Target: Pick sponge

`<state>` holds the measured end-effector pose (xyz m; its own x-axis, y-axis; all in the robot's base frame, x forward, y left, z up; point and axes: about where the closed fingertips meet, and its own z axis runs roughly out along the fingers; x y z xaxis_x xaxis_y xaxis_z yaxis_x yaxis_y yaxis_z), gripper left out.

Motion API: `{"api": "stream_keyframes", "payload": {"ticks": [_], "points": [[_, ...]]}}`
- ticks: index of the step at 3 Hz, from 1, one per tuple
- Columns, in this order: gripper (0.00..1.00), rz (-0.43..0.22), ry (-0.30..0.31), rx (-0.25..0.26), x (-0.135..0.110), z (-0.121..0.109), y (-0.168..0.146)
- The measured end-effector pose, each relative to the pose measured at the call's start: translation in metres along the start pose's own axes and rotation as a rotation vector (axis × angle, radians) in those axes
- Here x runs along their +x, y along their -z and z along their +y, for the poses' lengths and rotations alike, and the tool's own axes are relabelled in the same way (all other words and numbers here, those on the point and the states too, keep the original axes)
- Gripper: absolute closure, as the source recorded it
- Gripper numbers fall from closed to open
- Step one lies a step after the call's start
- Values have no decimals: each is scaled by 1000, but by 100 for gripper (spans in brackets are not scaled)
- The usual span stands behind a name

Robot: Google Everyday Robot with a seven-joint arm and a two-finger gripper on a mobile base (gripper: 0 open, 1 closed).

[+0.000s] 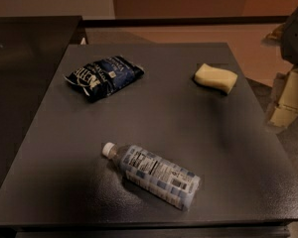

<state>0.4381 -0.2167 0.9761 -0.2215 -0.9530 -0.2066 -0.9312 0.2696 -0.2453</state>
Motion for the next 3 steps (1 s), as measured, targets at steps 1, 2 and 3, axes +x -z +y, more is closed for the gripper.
{"api": "stream_keyframes", "payload": {"ticks": [1,2,3], "points": [[0,-2,2,1,-1,-1,-1],[0,-17,-20,14,-2,-19,-16],[0,-61,-70,36,1,-50,-41]]}}
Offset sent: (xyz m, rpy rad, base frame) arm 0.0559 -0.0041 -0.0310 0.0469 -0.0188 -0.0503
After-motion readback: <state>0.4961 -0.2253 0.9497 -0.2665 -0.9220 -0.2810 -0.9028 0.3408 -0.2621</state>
